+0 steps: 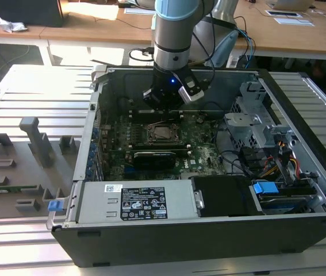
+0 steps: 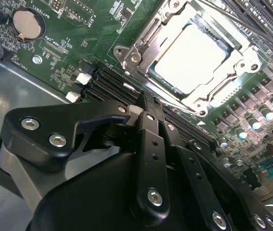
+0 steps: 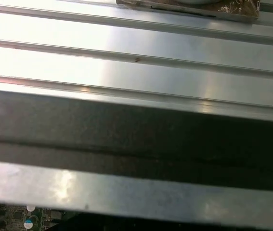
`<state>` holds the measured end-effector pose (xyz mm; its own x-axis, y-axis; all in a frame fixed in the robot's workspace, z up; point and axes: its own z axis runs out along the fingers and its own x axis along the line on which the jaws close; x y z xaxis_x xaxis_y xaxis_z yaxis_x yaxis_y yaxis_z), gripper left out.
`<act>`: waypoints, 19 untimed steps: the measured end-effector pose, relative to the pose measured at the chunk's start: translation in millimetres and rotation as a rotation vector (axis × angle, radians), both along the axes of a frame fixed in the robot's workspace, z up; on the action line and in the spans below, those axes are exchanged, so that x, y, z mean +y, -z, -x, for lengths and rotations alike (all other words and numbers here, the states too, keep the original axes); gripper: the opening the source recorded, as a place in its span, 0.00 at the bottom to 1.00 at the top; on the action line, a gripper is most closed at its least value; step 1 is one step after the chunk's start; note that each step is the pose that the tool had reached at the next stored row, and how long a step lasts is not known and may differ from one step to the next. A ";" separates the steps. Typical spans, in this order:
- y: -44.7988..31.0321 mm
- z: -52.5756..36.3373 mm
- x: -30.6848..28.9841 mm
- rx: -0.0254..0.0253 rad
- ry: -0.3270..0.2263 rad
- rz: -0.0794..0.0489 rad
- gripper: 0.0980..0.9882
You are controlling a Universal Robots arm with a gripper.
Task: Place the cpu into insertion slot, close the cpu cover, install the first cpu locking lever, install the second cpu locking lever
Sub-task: 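Install the first cpu locking lever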
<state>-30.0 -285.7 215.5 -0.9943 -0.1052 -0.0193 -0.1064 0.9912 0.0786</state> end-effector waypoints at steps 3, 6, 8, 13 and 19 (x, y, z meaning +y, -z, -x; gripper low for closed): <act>0.2 -1.8 0.2 -0.0001 0.000 0.000 0.01; 0.7 -6.7 0.2 0.0000 0.000 0.000 0.01; 1.0 -9.4 0.2 0.0002 0.000 0.000 0.01; 3.4 -14.1 0.2 0.0006 0.000 0.002 0.01; 6.0 -16.0 0.2 0.0007 0.000 0.009 0.01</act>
